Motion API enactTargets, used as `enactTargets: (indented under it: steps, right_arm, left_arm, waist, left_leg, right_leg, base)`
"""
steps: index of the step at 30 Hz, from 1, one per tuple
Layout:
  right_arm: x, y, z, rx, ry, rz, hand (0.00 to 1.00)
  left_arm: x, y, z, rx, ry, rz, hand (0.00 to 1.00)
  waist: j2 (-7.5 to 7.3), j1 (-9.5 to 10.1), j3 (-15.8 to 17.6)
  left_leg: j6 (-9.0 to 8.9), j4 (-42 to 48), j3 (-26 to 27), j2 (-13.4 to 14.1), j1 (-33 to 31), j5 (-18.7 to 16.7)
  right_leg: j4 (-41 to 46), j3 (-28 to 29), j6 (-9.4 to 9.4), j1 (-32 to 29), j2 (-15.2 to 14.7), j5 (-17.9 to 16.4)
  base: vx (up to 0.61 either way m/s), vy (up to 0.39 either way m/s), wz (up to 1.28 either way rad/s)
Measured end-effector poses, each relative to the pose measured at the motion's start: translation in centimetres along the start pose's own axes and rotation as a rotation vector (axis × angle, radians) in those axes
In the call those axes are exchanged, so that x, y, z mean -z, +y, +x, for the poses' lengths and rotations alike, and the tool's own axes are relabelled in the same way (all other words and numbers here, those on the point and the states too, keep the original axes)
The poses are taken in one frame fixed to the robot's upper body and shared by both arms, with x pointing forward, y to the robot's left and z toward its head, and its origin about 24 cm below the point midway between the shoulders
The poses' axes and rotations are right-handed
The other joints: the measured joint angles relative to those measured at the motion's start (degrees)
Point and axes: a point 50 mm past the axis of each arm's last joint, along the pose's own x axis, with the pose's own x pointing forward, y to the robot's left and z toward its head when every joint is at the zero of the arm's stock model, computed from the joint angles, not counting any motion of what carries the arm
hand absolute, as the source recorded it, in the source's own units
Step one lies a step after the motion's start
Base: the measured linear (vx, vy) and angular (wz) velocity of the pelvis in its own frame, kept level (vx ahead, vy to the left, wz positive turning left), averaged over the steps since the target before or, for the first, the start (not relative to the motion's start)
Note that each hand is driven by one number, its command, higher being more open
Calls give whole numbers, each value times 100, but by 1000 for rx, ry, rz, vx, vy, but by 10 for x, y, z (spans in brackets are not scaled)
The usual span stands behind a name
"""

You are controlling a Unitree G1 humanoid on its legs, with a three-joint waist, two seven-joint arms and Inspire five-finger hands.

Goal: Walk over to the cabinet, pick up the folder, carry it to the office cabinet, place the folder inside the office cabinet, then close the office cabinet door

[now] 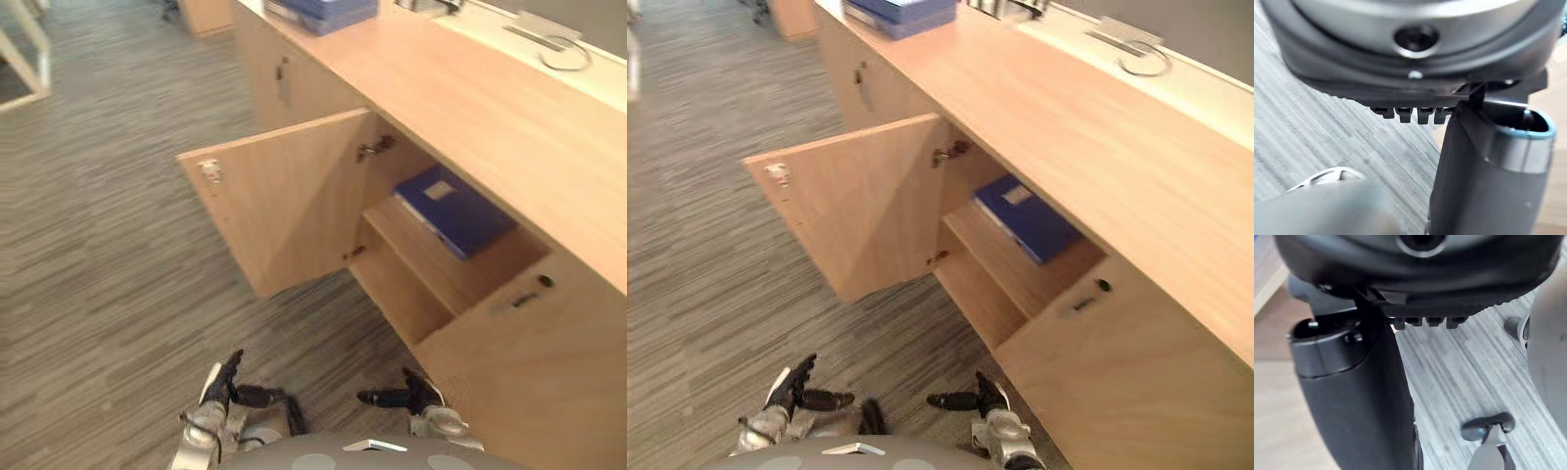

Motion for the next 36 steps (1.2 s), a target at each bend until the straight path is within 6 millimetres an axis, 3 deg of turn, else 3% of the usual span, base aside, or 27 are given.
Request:
enactTargets:
  steps: [3, 6, 11, 16, 19, 22, 24, 26, 28, 30, 32, 36]
  right_arm:
    - [0, 2, 0, -10, -3, -12, 100]
    - [1, 4, 0, -16, 0, -22, 100]
    - [1, 4, -1, -16, -1, -45, 100]
    - [9, 0, -3, 8, 14, -42, 100]
    - [8, 0, -3, 11, 12, -40, 100]
    - [9, 2, -3, 6, 14, -38, 100]
    - [10, 3, -3, 1, 16, -38, 100]
    - [9, 4, -3, -8, 15, -41, 100]
    - [10, 4, -4, -21, 17, -43, 100]
    - [11, 2, -4, -19, 19, -47, 100]
    - [12, -1, -5, -13, 19, -51, 100]
    - [13, -2, -5, -14, 19, -68, 100]
  left_arm:
    - [8, 0, -4, -1, 21, -3, 100]
    - [11, -1, -5, 2, 28, -6, 100]
    - [20, -2, -8, 5, 56, -7, 100]
    - [26, 1, -10, -22, 80, -43, 100]
    - [26, 9, -10, -91, 84, -197, 100]
    - [25, 31, -9, -235, 70, -438, 100]
    - [18, 83, -10, -475, 8, -672, 100]
    - [15, 119, -17, -619, -38, -782, 100]
    - [10, 174, -35, -799, -122, -854, 100]
    - [0, 204, -46, -875, -189, -870, 100]
    - [-13, 224, -52, -908, -257, -877, 100]
    - [-26, 238, -56, -901, -318, -861, 100]
  waist:
    - [-47, -7, -42]
    - [-51, -9, -46]
    - [-28, -62, -110]
    - [-46, -113, -182]
    - [-93, -195, -191]
    - [-166, -192, -216]
    - [-193, -209, -232]
    - [-232, -207, -244]
    - [-254, -228, -259]
    - [-266, -229, -269]
    - [-264, -219, -269]
    - [-249, -214, -284]
  left_leg:
    - [127, -499, -187, -403, 62, 247]
    - [124, -1108, -179, -572, 324, 555]
    - [-9, -2469, -86, -663, 959, 1287]
    - [-47, -2473, -40, -597, 1019, 1311]
    - [-124, -2474, -10, -595, 1047, 1239]
    - [-148, -2474, 58, -591, 1075, 1207]
    - [-169, -2474, 116, -564, 1117, 1171]
    - [-208, -2474, 220, -535, 1188, 1133]
    - [-265, -2474, 330, -495, 1266, 1082]
    - [-301, -2473, 369, -484, 1308, 1042]
    - [-306, -2473, 398, -473, 1374, 1012]
    - [-360, -2470, 439, -389, 1480, 959]
  right_leg:
    - [-230, -7, -104, 60, -62, 72]
    - [-333, -4, -199, 80, -64, 211]
    - [-330, -3, -135, 31, 53, 322]
    - [-330, 41, -178, 51, 105, 295]
    - [-343, 79, -212, 65, 107, 275]
    - [-433, 146, -250, 88, 122, 253]
    - [-439, 227, -282, 84, 142, 234]
    - [-437, 334, -284, 85, 152, 233]
    - [-422, 447, -277, 82, 169, 238]
    - [-413, 469, -275, 93, 174, 240]
    - [-379, 470, -274, 124, 173, 242]
    - [-159, 471, -296, 100, 189, 259]
  base:
    - [25, 65, 45]
    - [-2, 10, 4]
    - [-50, -62, -18]
    - [-14, -63, -7]
    - [-5, -5, -5]
    - [1, -9, -12]
    - [21, -26, -16]
    - [37, -22, -28]
    - [64, -37, -31]
    - [59, -33, -14]
    - [89, -39, -9]
    - [104, -52, -6]
